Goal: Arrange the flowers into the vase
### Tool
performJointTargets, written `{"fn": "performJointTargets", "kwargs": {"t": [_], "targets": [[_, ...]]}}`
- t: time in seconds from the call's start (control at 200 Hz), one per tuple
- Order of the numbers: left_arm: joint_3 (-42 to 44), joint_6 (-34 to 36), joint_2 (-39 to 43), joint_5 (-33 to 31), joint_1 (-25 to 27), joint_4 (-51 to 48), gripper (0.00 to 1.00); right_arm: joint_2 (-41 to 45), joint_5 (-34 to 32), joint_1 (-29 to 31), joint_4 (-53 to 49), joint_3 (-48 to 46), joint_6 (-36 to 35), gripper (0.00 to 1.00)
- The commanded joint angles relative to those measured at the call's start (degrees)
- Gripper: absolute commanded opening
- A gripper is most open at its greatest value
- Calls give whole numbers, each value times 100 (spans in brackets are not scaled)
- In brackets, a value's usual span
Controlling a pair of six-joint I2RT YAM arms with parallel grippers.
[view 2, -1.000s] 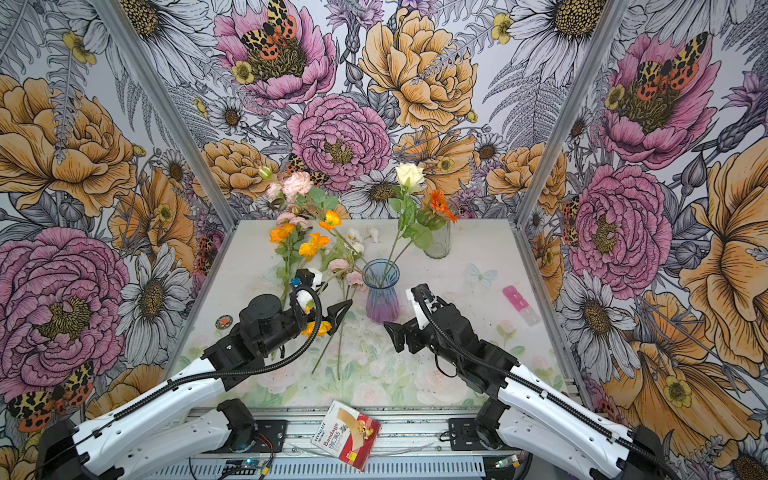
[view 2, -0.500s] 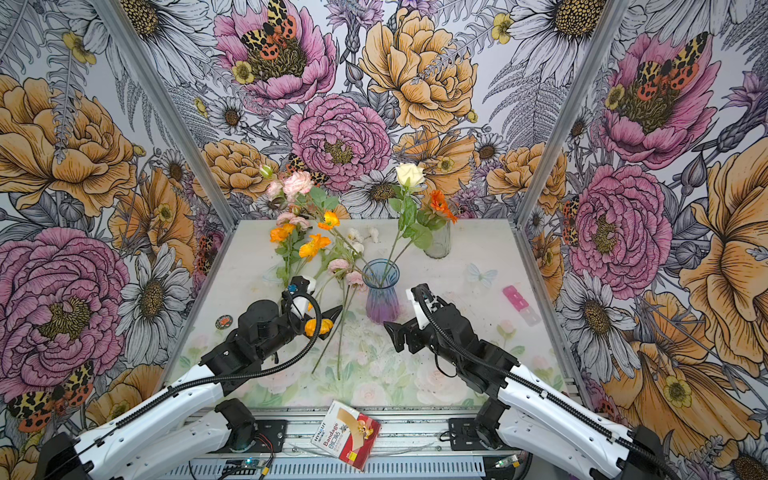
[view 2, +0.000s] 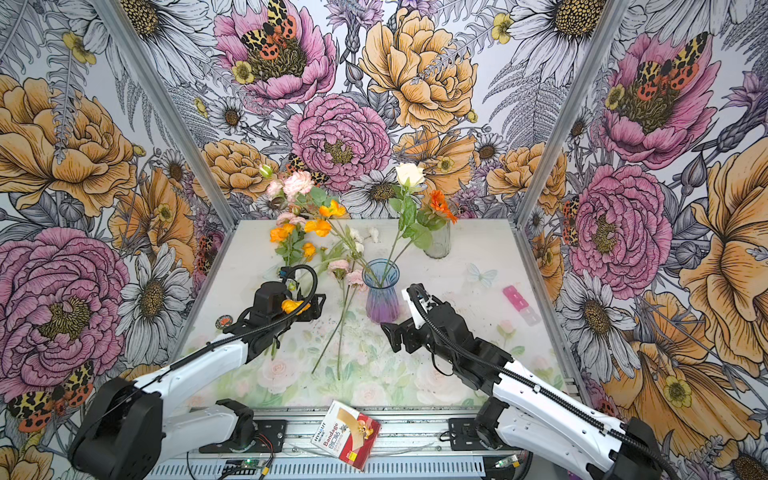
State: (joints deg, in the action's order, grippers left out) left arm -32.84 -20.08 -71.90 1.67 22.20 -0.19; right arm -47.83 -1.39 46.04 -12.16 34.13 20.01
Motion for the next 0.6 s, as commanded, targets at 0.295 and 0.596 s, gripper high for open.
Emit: {"fn": "performJointTargets", "kwargs": {"t": [0.295,0.596], "targets": [[-959,-831,-1706,419,565,-122,71,8,93,-28,162,38,189,99],[-1456,-662,-2285,238,901,-662,66,34,97,-30,170,9,209,99]]}}
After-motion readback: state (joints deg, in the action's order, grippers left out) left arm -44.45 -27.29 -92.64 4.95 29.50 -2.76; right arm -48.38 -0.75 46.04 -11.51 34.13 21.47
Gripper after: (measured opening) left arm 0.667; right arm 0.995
